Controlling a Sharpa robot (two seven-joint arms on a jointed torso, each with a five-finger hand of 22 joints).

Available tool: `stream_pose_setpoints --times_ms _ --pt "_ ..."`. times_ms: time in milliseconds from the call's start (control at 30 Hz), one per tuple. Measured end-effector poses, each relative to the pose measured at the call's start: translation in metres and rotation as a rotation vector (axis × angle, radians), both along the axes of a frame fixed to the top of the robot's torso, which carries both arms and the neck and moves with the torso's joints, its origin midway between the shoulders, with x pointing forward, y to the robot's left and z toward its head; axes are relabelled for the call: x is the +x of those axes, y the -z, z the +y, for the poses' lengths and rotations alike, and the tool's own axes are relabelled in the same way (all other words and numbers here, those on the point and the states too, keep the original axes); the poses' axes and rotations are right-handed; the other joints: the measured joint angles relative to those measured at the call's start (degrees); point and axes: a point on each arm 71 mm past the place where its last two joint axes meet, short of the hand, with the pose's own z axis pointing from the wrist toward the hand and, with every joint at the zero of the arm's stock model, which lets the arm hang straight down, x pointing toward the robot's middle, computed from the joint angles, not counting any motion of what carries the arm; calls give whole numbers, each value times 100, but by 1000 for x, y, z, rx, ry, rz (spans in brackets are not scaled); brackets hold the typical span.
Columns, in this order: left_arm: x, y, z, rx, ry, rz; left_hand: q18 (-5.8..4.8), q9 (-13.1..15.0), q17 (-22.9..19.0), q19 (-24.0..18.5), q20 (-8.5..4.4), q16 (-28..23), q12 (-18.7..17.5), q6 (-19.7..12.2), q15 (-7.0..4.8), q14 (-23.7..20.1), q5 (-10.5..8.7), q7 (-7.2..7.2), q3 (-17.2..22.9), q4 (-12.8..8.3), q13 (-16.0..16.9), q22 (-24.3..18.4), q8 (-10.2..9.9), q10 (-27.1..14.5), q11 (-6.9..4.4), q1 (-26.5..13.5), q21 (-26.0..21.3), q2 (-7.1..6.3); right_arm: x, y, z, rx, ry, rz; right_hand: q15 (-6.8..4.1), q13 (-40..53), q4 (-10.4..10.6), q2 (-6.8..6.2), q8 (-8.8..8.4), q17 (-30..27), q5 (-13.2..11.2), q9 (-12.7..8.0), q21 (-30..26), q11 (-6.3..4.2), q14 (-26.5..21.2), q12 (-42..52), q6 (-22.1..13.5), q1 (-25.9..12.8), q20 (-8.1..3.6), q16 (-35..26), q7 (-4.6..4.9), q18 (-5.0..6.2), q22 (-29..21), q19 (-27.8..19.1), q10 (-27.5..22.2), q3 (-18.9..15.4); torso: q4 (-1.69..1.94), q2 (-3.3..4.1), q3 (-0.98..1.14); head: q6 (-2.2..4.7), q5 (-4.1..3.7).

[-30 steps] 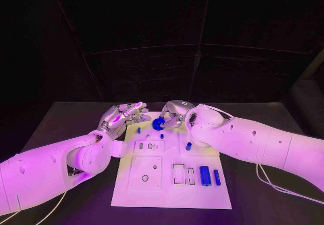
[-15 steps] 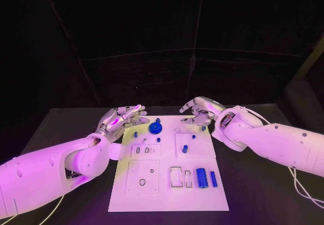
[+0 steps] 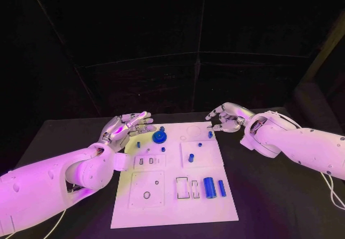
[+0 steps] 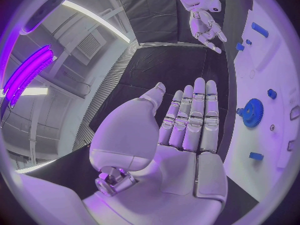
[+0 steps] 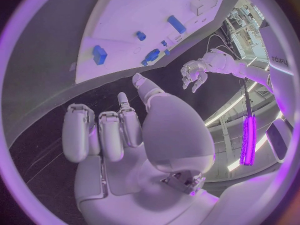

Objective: Assemble the parts on the task board

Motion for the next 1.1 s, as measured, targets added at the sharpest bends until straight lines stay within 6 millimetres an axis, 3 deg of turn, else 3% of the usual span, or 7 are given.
stream_pose_setpoints --times_ms 233,667,1100 --pt "1 1 -1 0 1 2 0 0 -1 15 -16 -2 -23 0 0 0 0 0 19 -19 0 -11 -3 0 0 0 -23 0 4 13 -14 -8 20 43 0 0 -55 -48 -67 0 43 -6 0 20 0 -36 -82 48 0 0 23 0 -17 0 -20 -137 29 7 8 -20 -29" --pt "1 1 0 1 0 2 0 0 5 15 -16 -23 -44 0 0 0 0 0 18 -18 0 -21 -22 0 0 0 -23 0 5 32 -18 -22 9 101 21 0 -69 -77 -66 -1 43 -6 0 38 21 -49 -121 76 0 0 23 0 -29 0 -38 -205 25 10 7 -59 -17" --pt "1 1 0 1 0 2 0 0 4 15 -15 -45 -44 0 0 0 0 0 1 -34 0 -27 -45 0 0 0 -23 0 9 37 -13 -26 0 112 20 0 -64 -76 -66 -1 65 6 0 38 21 -49 -121 76 0 0 23 0 -29 0 -38 -252 20 8 5 -63 -47"
